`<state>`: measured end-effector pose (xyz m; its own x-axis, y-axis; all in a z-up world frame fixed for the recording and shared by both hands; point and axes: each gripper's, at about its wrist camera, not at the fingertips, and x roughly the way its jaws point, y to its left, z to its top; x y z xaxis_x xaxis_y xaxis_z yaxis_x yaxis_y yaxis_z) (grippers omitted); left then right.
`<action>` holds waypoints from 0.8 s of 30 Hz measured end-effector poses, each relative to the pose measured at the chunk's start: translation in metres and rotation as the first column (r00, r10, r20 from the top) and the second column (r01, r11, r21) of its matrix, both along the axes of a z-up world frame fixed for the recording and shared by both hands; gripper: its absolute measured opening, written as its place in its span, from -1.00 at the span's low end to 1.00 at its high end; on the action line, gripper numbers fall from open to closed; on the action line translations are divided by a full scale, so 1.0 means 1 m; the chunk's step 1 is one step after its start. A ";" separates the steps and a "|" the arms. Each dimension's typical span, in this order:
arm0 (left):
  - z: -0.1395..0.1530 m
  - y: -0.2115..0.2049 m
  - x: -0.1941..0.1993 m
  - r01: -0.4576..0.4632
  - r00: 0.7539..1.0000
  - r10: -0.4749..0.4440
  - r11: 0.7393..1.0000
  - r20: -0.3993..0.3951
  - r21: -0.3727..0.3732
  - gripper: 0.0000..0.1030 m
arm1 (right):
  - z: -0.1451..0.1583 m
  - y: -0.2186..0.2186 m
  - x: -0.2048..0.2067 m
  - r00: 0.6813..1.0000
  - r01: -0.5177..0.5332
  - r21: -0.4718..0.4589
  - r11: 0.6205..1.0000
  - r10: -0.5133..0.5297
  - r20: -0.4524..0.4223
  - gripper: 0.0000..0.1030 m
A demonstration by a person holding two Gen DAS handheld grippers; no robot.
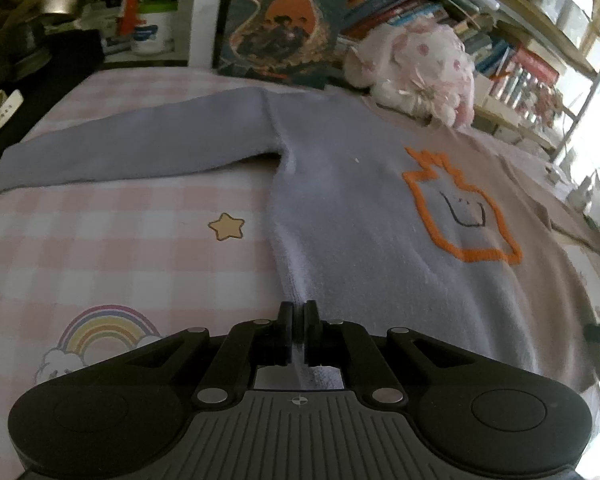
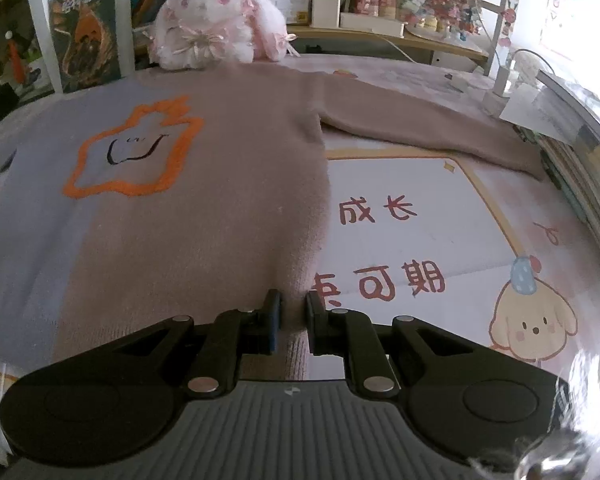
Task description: Fold clothes
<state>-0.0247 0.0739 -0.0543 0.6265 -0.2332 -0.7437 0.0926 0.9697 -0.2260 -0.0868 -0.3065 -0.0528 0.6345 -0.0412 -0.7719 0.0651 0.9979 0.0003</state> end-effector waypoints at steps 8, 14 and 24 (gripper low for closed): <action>-0.003 0.002 -0.005 0.000 1.000 0.000 1.000 0.013 -0.012 -0.92 | 0.001 0.001 -0.002 1.000 -0.006 -0.019 1.000 0.006 -0.004 -0.76; -0.005 0.002 -0.006 0.015 1.000 -0.015 1.000 0.020 -0.006 -0.90 | 0.002 0.000 -0.010 0.999 0.037 -0.017 0.999 -0.037 -0.003 -0.68; 0.007 -0.004 -0.028 0.062 0.994 -0.066 0.997 0.083 0.046 -0.63 | 0.004 -0.005 -0.016 0.993 0.119 0.018 0.993 -0.119 -0.007 -0.30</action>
